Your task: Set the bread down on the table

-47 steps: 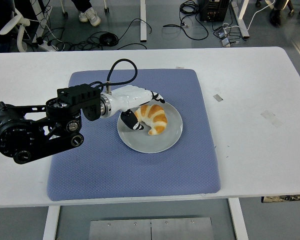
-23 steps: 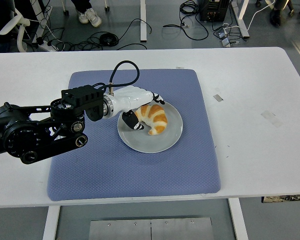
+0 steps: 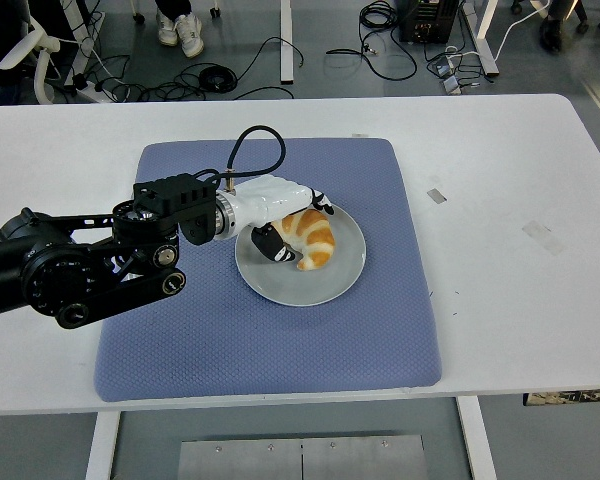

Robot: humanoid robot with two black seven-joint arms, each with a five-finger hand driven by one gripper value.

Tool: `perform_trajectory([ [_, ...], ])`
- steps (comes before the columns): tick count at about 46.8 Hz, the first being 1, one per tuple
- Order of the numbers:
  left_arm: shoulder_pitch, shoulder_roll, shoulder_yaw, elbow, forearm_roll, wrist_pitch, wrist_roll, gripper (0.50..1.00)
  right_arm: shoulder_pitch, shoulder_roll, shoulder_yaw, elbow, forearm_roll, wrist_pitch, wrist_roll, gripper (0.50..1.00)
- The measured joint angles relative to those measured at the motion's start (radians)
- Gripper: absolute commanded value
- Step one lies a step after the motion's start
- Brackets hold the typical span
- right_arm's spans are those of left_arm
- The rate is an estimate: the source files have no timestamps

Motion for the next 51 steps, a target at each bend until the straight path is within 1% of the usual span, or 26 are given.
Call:
perform_trajectory([
  [3, 0.0, 0.0, 0.004, 0.001, 0.0, 0.0, -0.001, 0.815, 0.0, 0.0, 0.0, 0.0, 0.0, 0.0, 0.0, 1.0],
  [6, 0.002, 0.0, 0.009, 0.001, 0.0, 0.0, -0.002, 0.775, 0.0, 0.0, 0.0, 0.0, 0.0, 0.0, 0.0, 1.0],
  [9, 0.005, 0.0, 0.014, 0.001, -0.003, 0.0, -0.01, 0.748, 0.0, 0.0, 0.0, 0.0, 0.0, 0.0, 0.0, 1.0],
  [14, 0.006, 0.0, 0.014, 0.001, -0.01, -0.001, -0.031, 0.719, 0.0, 0.0, 0.0, 0.0, 0.0, 0.0, 0.0, 1.0],
  [18, 0.006, 0.0, 0.014, 0.001, -0.013, -0.001, -0.034, 0.692, 0.0, 0.0, 0.0, 0.0, 0.0, 0.0, 0.0, 1.0],
  [22, 0.006, 0.0, 0.014, 0.001, -0.015, -0.001, -0.041, 0.675, 0.0, 0.0, 0.0, 0.0, 0.0, 0.0, 0.0, 1.0],
  [36, 0.006, 0.008, 0.014, 0.001, -0.017, -0.001, -0.049, 0.56, 0.0, 0.0, 0.0, 0.0, 0.0, 0.0, 0.0, 1.0],
  [44, -0.004, 0.033, 0.005, 0.0, -0.017, -0.001, -0.049, 0.525, 0.0, 0.0, 0.0, 0.0, 0.0, 0.0, 0.0, 1.0],
  [51, -0.016, 0.073, -0.004, -0.004, -0.014, -0.002, -0.05, 0.524, 0.0, 0.0, 0.0, 0.0, 0.0, 0.0, 0.0, 1.0],
])
